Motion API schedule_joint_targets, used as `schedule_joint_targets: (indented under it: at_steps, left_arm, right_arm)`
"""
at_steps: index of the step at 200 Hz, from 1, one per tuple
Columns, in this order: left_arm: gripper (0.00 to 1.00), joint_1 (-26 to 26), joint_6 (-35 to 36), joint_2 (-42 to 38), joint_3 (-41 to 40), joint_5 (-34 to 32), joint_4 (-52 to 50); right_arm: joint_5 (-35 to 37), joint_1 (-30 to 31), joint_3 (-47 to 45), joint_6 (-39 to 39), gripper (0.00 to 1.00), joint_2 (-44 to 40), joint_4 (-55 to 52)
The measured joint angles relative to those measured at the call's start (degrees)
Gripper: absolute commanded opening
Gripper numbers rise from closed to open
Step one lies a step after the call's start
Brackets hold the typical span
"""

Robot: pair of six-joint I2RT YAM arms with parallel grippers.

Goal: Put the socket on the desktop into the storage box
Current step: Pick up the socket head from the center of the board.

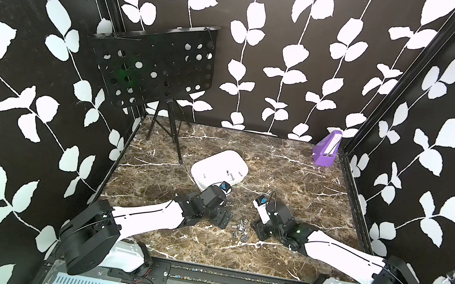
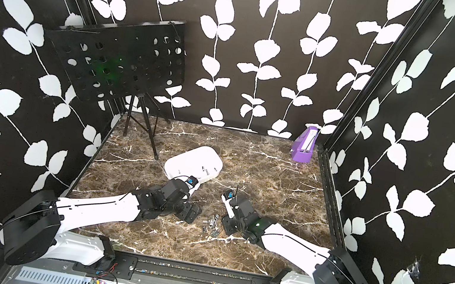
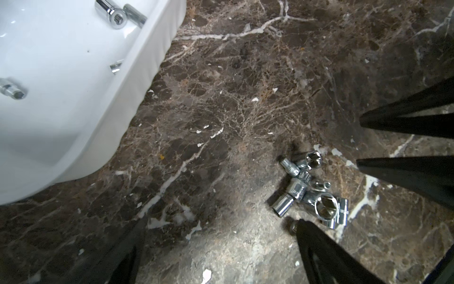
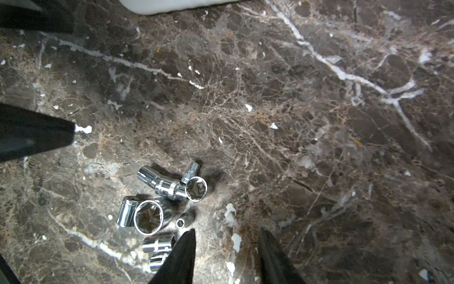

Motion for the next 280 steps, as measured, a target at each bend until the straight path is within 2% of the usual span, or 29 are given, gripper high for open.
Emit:
schedule_joint_targets:
  at_steps: [48,210,280]
  left_arm:
    - [0.97,0.0,-0.11,-0.09,0.0,-0.92,-0.5]
    - [0.97,0.0,-0.28,-1.27,0.0,-2.67,-0.96]
    - [0.97,0.0,-0.5,-1.29,0.0,-2.73,-0.96]
  right_arm:
    - [-0.98,0.17,2.03,-0.66,0.43,3.93,0.48]
    - [-2.43,1.31,5.22,-1.29,0.4,9.31,1.36]
    - [-2.36,1.57,6.27,-1.42,0.36,11.45,1.31]
